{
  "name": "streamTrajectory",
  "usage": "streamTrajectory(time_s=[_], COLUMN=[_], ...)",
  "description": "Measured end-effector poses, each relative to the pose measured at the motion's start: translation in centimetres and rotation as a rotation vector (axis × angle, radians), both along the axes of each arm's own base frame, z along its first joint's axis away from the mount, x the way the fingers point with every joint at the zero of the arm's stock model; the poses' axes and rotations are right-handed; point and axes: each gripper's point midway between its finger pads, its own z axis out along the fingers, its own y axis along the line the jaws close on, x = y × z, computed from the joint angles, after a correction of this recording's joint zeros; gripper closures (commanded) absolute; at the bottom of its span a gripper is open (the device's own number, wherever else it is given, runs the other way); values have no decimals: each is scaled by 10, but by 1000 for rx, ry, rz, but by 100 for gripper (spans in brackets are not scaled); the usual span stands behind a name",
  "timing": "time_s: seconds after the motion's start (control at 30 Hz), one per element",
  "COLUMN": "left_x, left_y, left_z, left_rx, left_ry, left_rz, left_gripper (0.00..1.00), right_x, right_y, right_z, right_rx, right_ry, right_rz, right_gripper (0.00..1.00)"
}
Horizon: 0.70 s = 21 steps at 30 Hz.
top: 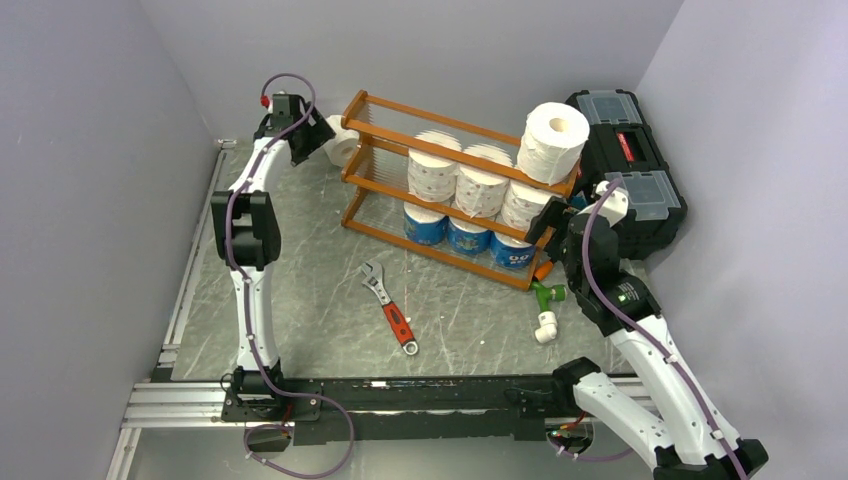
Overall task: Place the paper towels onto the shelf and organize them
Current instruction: Move the paper towel to the center of the board.
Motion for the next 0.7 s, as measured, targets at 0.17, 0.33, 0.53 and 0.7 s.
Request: streamTrajectory(time_s=[0.17,0.33,0.53,0.7], left_x=[6,11,25,29], left_y=[-5,-14,-36,-47], left_z=[6,16,41,15], left_rx=[-39,-51,-60,-52], left_ry=[-30,-53,-134,-103], left_rz=[16,5,-36,-59], left_gripper=[1,1,1,1], right_x=[2,3,4,5], right_y=[3,6,6,7], right_z=[-3,-7,-8,-10], right_rx=[0,0,-1,-3], right_ry=[14,27,32,36], right_rz=[12,22,24,24], right_gripper=[6,6,6,6])
